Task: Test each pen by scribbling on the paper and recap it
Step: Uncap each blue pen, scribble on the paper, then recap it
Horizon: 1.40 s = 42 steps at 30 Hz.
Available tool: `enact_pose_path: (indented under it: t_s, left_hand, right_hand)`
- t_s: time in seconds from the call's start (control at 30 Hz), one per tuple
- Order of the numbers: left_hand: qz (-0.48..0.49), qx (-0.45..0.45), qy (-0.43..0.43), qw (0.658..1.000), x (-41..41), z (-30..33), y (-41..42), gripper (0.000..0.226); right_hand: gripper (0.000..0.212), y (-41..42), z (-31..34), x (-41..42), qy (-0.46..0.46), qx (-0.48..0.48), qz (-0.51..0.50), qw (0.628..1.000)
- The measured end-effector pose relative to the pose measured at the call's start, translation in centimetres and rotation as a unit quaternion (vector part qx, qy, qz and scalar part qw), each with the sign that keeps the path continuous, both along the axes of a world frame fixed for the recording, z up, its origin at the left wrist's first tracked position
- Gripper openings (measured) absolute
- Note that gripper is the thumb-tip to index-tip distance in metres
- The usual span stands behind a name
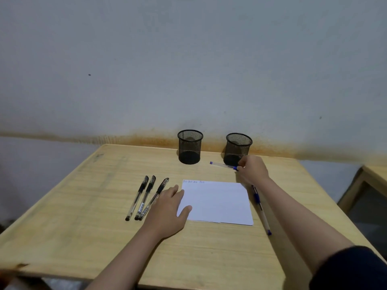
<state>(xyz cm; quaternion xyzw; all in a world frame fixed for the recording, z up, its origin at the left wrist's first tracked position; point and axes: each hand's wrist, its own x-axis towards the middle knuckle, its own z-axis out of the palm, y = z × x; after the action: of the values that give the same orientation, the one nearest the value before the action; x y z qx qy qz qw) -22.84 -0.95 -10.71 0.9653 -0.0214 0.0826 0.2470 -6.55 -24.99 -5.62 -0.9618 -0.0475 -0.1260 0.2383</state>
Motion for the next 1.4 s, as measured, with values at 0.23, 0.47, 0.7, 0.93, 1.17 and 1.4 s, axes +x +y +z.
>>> enact_pose_path:
  t_s: [0.23, 0.47, 0.7, 0.93, 1.17, 1.4]
  left_hand:
    - [0.003, 0.002, 0.002, 1.000, 0.0, 0.0, 0.1, 0.059]
    - [0.002, -0.015, 0.011, 1.000, 0.0, 0.1, 0.1, 0.059]
    - [0.011, -0.136, -0.075, 0.988, -0.6, 1.4, -0.3, 0.059]
    - [-0.004, -0.260, -0.146, 0.955, -1.0, 5.4, -4.8, 0.043]
    - [0.030, -0.240, -0.156, 0.958, -0.6, 7.5, -5.4, 0.013]
    - [0.045, -0.181, -0.130, 0.974, -0.5, 8.7, -4.6, 0.015]
  right_hand:
    - [0.012, -0.3, -0.5, 1.8, 0.049, -0.076, 0.000, 0.996]
    - [0.004, -1.1, 1.7, -0.3, 0.051, -0.022, 0.043, 0.998]
    - [0.009, 1.7, 5.3, -8.2, 0.035, 0.328, 0.157, 0.931]
    - [0.012, 4.6, 5.0, -12.2, 0.095, 0.424, 0.144, 0.889]
    - [0.028, 6.9, 5.0, -12.2, 0.081, 0.449, 0.067, 0.887]
    - [0.014, 8.8, 5.0, -10.7, 0.165, 0.534, -0.005, 0.829]
